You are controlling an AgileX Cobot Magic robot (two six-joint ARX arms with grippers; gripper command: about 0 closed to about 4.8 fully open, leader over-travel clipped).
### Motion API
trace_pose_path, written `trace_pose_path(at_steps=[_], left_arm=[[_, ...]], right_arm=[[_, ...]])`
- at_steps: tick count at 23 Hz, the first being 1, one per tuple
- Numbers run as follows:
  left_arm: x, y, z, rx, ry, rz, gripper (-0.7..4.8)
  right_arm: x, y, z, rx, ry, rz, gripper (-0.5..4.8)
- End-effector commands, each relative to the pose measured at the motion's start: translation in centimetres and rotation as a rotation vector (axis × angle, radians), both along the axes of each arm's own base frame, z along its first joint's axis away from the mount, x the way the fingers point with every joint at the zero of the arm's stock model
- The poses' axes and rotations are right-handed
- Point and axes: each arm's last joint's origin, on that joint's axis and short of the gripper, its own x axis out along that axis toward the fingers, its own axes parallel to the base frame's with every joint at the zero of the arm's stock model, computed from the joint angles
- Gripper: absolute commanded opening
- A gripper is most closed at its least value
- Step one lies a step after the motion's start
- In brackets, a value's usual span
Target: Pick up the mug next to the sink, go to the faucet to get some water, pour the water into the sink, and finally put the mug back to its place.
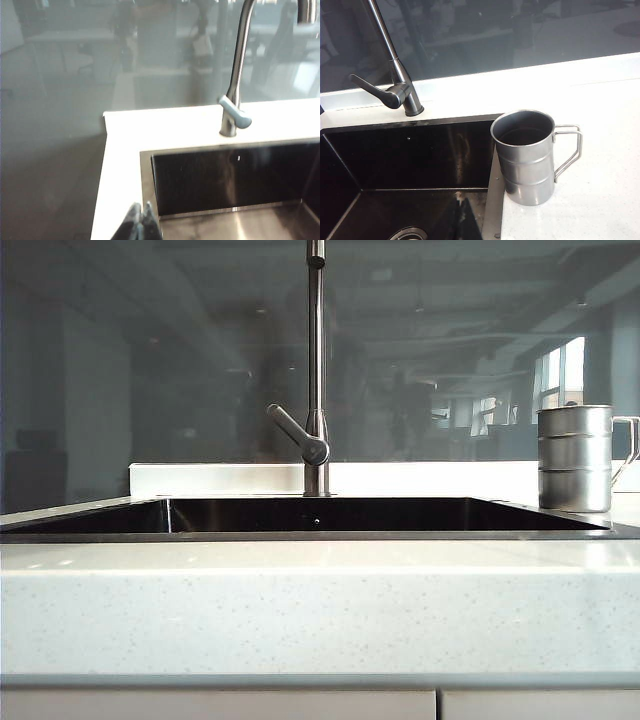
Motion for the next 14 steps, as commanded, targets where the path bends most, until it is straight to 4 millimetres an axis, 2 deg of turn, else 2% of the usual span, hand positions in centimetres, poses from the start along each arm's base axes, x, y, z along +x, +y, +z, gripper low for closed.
trace_pose_path(at_steps=[1,2,5,10,14], left_arm=[[-0.4,0.2,-1.9,0.005,0.006,0.010,-0.02],[-0.6,0.4,-3.4,-0.033,-0.011,0.027,-0.02],[-1.0,1.0,-5.9,-0.100,-0.037,0.087,-0.02],[-1.5,1.1,-8.7,-0.085,-0.066,0.096,-0.02],[-0.9,1.1,-11.1,-0.085,-0.085,0.106,-0.02]], right_arm=[[-0.1,0.0,0.4,0.008,-0.025,-0.001,-0.08],[0.0,0.0,0.4,0.008,-0.025,-0.003,-0.08],[-0.1,0.0,0.4,0.008,-0.025,0.000,-0.08],[0.0,0.0,0.4,0.008,-0.024,-0.001,-0.08],[-0.1,0.0,0.4,0.008,-0.025,-0.002,-0.08]])
